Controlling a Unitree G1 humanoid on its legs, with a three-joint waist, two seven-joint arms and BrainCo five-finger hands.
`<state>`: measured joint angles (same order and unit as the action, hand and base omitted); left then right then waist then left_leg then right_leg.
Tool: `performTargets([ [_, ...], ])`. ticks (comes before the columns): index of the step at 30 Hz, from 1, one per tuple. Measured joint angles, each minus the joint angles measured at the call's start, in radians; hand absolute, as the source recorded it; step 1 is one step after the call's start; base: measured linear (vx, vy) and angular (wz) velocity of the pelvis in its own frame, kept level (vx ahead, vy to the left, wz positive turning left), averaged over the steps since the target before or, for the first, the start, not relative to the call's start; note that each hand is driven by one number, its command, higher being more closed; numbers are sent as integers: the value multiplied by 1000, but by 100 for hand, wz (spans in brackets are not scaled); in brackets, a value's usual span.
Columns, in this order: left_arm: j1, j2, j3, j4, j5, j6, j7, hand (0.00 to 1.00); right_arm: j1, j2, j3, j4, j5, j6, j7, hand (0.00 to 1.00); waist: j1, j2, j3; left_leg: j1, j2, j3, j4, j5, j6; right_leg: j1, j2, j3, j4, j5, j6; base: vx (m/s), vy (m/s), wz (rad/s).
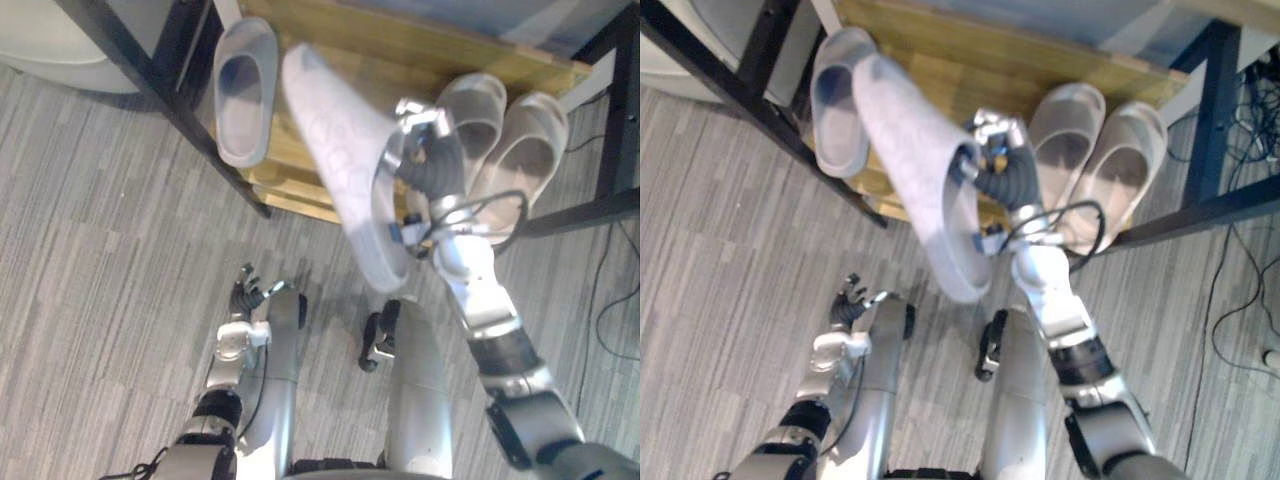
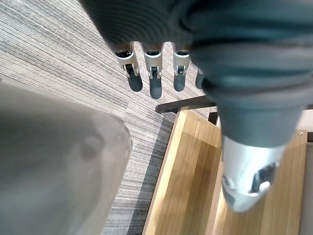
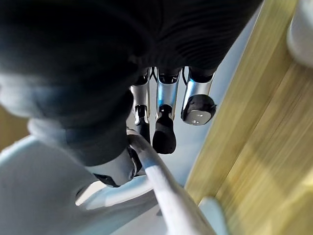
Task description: Organize the slippers on the shoe rack
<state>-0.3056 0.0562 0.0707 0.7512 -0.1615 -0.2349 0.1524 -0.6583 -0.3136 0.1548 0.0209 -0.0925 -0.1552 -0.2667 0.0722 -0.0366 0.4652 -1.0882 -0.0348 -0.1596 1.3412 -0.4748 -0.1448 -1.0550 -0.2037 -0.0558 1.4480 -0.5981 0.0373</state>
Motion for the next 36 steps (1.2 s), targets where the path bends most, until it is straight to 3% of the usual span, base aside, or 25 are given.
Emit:
performTargets([
  [8, -25, 15, 52, 46, -37, 7, 35, 0, -215, 20, -124, 228, -26, 41, -143, 100, 34, 3, -1, -94, 8, -11, 47, 0, -1, -77, -1, -20, 50, -16, -15, 24, -34, 8],
  [13, 24, 29, 68, 131, -37, 38, 62, 0, -321, 43, -145, 356, -14, 45, -166, 100, 41, 4, -4, -125, 11, -18, 51, 1, -3, -103, 0, -29, 51, -15, -21, 3, -6, 1],
  [23, 28, 31, 58, 181, -40, 41, 66, 0, -444, 49, -141, 554, 18, 46, -166, 100, 50, 11, -32, -172, 12, -24, 59, 3, -7, -141, -5, -40, 54, -12, -29, 0, 0, 0],
  [24, 28, 31, 56, 187, -41, 41, 71, 0, -450, 50, -139, 570, 17, 46, -166, 0, 50, 12, -41, -174, 12, -25, 58, 3, -7, -141, -7, -42, 54, -14, -32, 0, 0, 0],
  [36, 30, 25, 29, 215, -79, 41, 97, 0, -478, 124, -141, 672, 37, 57, -187, 0, 62, 15, -104, -173, 9, -31, 39, 12, -22, -141, -13, -52, 49, -18, -41, 8, -10, 3],
])
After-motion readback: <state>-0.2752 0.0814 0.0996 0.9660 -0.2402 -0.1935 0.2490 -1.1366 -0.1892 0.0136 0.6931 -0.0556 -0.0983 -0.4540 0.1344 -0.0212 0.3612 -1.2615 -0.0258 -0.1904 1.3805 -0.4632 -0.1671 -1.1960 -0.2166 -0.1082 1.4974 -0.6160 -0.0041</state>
